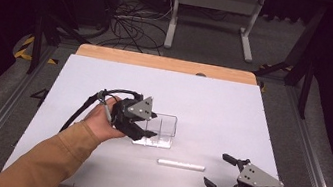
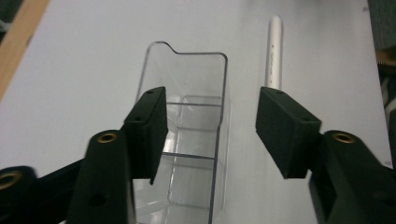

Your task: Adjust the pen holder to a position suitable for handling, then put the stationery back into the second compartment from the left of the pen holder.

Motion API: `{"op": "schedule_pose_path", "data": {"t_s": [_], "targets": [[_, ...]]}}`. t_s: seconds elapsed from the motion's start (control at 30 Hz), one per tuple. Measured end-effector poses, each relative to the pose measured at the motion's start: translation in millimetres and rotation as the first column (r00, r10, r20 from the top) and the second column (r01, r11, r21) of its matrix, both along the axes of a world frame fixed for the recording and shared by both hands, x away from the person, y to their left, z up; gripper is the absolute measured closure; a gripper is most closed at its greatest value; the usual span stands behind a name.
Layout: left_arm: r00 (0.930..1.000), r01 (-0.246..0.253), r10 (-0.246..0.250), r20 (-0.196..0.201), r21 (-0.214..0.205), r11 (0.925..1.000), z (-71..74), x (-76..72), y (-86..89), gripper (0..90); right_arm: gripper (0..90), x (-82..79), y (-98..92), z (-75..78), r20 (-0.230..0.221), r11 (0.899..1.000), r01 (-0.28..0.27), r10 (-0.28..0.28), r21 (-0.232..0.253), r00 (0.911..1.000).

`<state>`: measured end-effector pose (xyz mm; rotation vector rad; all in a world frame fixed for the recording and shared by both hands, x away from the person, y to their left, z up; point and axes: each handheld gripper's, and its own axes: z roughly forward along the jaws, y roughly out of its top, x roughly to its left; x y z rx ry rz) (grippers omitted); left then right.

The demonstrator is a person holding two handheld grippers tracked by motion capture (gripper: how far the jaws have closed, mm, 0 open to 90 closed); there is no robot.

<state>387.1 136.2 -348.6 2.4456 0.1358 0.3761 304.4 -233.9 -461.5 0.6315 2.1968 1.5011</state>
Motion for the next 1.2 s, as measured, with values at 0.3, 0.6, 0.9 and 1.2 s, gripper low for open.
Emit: {"op": "schedule_pose_path", "data": {"t_s": [0.3,0.6,0.9,1.2], "targets": [[0.9987,-0.050,0.050,-0.004,-0.108,0.9929,7.8,-2.4,9.9,21.8,4.8,-2.5,-0.6,0.5,0.005,1.000,0.012,-0.012,-0.004,0.9999],[0.9898,-0.142,0.140,-0.027,-0.282,0.9490,8.9,-16.8,35.0,7.6,4.3,-0.7,0.6,1.0,0.012,1.000,0.007,-0.007,-0.004,0.9999],[0.9697,-0.223,0.244,-0.011,-0.452,0.8640,-2.1,-42.3,71.1,0.1,3.2,1.1,1.0,3.0,0.026,1.000,0.009,-0.009,-0.016,0.9996],[0.9455,-0.305,0.322,-0.047,-0.479,0.8234,-25.8,-65.7,101.9,0.5,1.3,1.8,3.4,6.9,0.027,1.000,-0.001,0.002,-0.012,0.9996]]}}
